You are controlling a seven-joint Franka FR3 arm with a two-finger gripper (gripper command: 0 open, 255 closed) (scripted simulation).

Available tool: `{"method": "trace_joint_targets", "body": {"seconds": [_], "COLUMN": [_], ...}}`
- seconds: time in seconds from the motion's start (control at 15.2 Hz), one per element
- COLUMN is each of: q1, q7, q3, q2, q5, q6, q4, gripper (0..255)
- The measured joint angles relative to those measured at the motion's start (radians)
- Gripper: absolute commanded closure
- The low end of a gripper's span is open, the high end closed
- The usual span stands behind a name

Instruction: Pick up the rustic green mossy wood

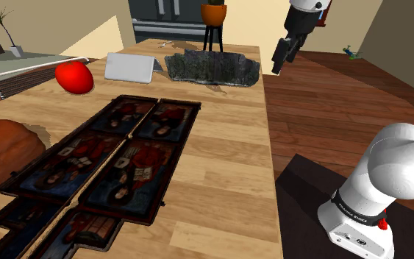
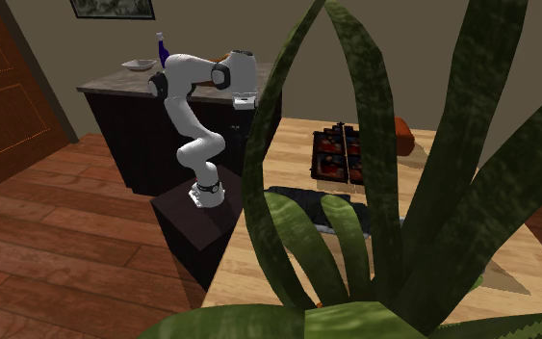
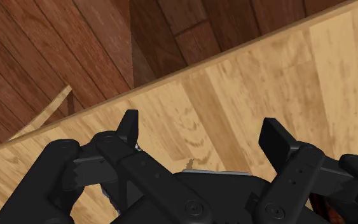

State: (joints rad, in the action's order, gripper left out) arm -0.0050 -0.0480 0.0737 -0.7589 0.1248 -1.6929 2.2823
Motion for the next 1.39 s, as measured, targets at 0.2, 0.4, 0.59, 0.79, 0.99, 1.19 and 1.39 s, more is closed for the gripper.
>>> {"method": "trace_joint_targets", "body": {"seconds": [0.2, 0.4, 0.59, 0.79, 0.99, 1.19, 1.39], "q1": [0.003, 0.011, 0.018, 0.028, 0.036, 0.038, 0.039], "q7": [0.036, 0.118, 0.214, 0.302, 0.388, 0.476, 0.555], "q3": [-0.016, -0.047, -0.083, -0.105, -0.121, -0.131, -0.132], "q2": [0.048, 0.169, 0.291, 0.413, 0.550, 0.696, 0.827], "q5": [0.008, 0.021, 0.030, 0.029, 0.024, 0.013, 0.004], "q6": [-0.015, -0.027, -0.038, -0.037, -0.022, 0.000, 0.040], "q4": [-0.028, -0.127, -0.227, -0.337, -0.477, -0.631, -0.785], "gripper": [0, 0, 0, 0, 0, 0, 0]}}
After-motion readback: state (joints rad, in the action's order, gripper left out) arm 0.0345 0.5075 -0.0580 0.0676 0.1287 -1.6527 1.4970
